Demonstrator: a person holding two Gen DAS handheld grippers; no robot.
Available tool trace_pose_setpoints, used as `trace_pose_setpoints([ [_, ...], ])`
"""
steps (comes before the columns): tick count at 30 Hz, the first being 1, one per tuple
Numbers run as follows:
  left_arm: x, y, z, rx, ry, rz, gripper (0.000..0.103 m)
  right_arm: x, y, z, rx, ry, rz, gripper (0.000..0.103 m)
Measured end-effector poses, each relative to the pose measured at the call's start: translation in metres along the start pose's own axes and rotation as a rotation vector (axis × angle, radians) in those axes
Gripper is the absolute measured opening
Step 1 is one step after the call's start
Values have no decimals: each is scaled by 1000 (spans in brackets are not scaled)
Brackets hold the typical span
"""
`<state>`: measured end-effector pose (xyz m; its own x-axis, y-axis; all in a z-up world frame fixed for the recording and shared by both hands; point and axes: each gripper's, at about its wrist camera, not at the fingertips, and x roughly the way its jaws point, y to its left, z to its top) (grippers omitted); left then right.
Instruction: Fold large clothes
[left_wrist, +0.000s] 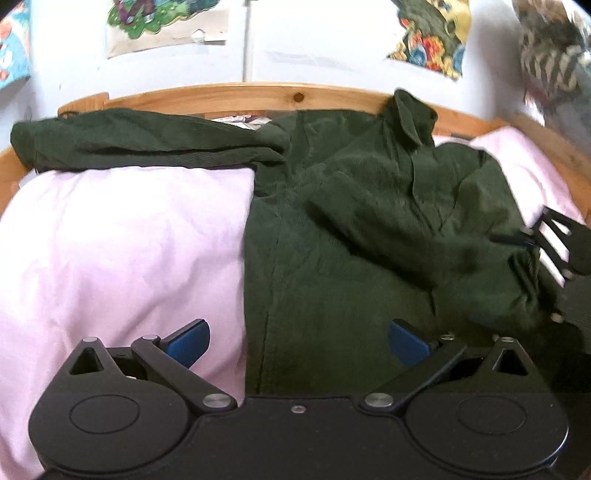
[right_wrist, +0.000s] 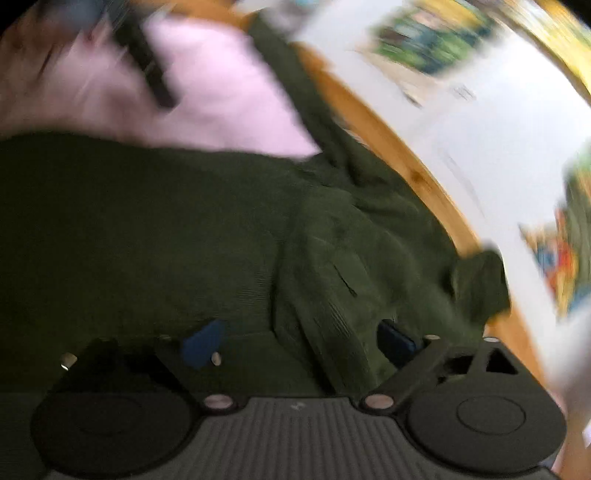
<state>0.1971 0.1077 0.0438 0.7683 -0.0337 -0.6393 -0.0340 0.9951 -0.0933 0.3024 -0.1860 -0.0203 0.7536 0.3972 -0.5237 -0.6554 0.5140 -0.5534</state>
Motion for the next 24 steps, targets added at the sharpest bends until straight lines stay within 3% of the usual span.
trace_pose_setpoints([
  [2,5,5,5,-28,-15,-34,102,2,-49,-3,194,-9,-41,99],
  [5,21,7,22,-38,-41,-79,102,28,-112,-15,414,12,-218,98],
  [7,37,3,39,-36,-49,-83,102,50,-146,-27,543,52,-298,91],
  [11,89,-12,81,-15,-30,-79,102,92,-204,-50,752,106,-343,85],
  [15,154,-17,117,-95,18,13,101,111,-238,-72,903,94,-340,82],
  [17,178,-15,127,-150,39,-8,93,122,-252,-81,967,90,-303,79],
  [18,187,-14,130,-176,52,-24,89,126,-255,-86,991,91,-277,65],
  [19,194,-14,132,-195,66,-37,82,128,-257,-86,1006,100,-260,39],
  [21,203,-17,133,-198,88,-53,57,127,-259,-91,1036,109,-238,15],
  [22,206,-19,132,-180,96,-73,31,122,-259,-91,1040,99,-242,8],
  [23,206,-20,129,-161,95,-71,12,115,-259,-91,1041,79,-255,6],
  [24,204,-22,126,-145,85,-61,11,104,-261,-91,1048,49,-273,5],
])
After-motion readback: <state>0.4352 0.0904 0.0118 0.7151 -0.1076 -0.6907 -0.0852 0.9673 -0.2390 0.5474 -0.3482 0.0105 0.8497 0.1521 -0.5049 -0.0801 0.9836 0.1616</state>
